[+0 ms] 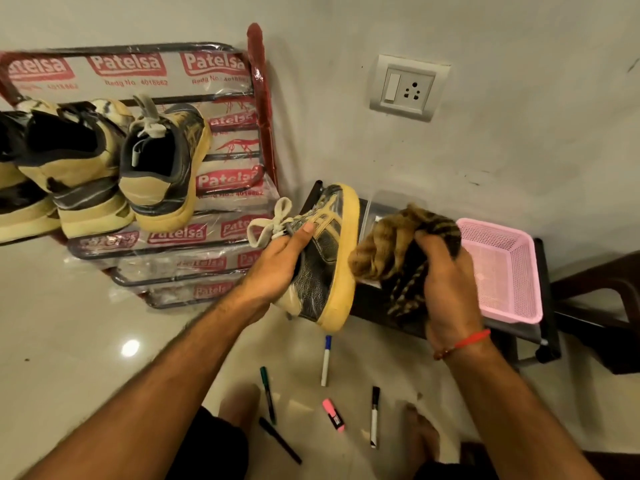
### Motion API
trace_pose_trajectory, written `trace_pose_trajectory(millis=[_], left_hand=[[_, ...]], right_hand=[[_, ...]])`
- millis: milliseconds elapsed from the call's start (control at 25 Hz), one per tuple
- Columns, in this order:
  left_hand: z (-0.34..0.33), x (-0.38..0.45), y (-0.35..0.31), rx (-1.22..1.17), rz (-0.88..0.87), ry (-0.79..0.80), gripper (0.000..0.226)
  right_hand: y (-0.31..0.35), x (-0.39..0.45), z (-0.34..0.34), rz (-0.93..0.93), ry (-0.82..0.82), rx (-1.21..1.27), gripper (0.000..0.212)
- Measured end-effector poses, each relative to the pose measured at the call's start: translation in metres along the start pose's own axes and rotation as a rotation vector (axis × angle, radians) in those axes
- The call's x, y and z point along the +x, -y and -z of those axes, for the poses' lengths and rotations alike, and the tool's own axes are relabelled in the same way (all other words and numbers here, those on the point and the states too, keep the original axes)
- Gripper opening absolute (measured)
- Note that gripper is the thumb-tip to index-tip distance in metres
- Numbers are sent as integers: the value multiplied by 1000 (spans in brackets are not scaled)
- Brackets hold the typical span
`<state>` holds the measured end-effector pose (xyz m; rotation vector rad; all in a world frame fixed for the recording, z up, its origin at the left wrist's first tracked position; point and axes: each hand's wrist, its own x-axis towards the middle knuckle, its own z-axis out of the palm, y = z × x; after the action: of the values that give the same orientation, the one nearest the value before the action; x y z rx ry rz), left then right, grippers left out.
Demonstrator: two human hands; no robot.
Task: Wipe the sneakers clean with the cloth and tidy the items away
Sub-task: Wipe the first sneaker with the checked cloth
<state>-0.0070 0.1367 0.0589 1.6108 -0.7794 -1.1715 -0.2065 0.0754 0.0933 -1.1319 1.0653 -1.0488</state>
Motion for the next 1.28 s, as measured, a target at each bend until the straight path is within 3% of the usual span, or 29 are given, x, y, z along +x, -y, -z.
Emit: trace_pose_trajectory(millis=[80,200,320,400,440,600,720,840,1000,1080,1200,1280], left_hand=[[-5,-5,0,23,-18,59,42],[-10,-3,12,175,-86,161,53],[-9,0,20,713,-221,153,63],[-5,0,22,1078,-371,44,47],[-3,0,20,1147,-463,-33,39],[10,3,21,1062,-614,-302,41],[16,4,19,841,-487,-250,52],[14,4,16,661,-460,-216,47],[13,0,9,781,-652,-292,42],[17,-1,9,853,-684,-363,48],[11,-2,12,750,-571,-388,54],[-1,-3,12,550,-465,-343,55]], right_hand=[[-1,3,1,-26,-65,33,17],[-12,-8,-6,45,56,-154,11],[-19,-10,-8,98,159,-267,15],[-21,-5,-4,90,122,-289,16],[-21,-2,-3,83,108,-289,16],[-21,-3,-3,74,142,-265,18],[-21,-4,-4,95,165,-277,21],[-18,-3,-2,166,158,-312,24],[-14,-4,1,401,177,-463,29],[-14,-3,1,413,158,-443,25],[-17,-2,-1,487,45,-451,20],[-27,-11,-11,700,92,-726,30]])
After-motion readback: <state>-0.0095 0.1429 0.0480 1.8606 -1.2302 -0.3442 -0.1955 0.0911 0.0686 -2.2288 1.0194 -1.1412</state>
